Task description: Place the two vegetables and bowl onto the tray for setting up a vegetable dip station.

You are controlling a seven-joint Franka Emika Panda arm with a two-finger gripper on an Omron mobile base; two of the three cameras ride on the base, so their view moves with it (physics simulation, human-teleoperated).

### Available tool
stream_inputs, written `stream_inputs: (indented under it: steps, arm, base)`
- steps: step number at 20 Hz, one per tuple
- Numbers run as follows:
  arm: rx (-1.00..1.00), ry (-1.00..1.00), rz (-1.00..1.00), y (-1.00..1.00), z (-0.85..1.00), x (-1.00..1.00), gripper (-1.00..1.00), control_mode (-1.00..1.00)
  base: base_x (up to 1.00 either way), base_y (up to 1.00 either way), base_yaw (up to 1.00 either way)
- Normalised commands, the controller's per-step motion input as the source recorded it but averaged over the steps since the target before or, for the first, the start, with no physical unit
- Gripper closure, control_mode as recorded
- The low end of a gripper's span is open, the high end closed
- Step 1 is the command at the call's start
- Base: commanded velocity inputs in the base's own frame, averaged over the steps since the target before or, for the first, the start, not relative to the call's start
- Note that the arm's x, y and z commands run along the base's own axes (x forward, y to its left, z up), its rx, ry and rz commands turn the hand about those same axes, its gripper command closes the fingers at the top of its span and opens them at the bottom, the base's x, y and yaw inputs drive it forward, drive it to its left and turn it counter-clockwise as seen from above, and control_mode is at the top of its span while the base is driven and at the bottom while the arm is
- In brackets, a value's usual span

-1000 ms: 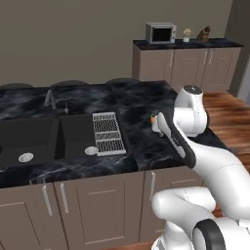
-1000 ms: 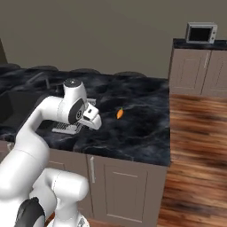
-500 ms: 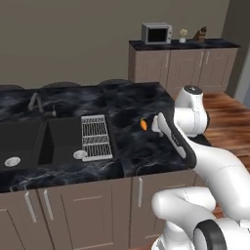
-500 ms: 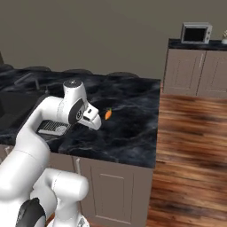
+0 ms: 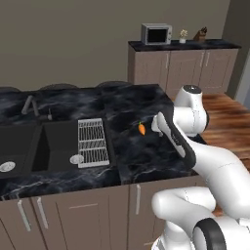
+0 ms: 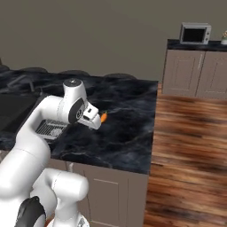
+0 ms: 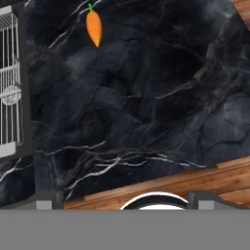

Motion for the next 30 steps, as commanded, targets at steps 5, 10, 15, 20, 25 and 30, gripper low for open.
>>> stream_inputs:
  steps: [5, 10, 15, 20, 25, 30]
  arm:
    - [0.0, 0.0, 0.0, 0.0, 0.0, 0.0, -1.0, 1.0]
    - [0.0, 0.0, 0.0, 0.0, 0.0, 0.0, -1.0, 1.0]
    - [0.0, 0.0, 0.0, 0.0, 0.0, 0.0, -1.0, 1.0]
    - [0.0, 0.0, 0.0, 0.0, 0.0, 0.0, -1.0, 1.0]
    - [0.0, 0.0, 0.0, 0.0, 0.0, 0.0, -1.0, 1.0]
    - [0.0, 0.0, 0.0, 0.0, 0.0, 0.0, -1.0, 1.0]
  base:
    - [0.17, -0.24, 0.0]
    - [0.34, -0.17, 0.0]
    - [0.34, -0.18, 0.0]
    - [0.32, -0.17, 0.0]
    - [0.31, -0.17, 0.0]
    - [0.4, -0.14, 0.0]
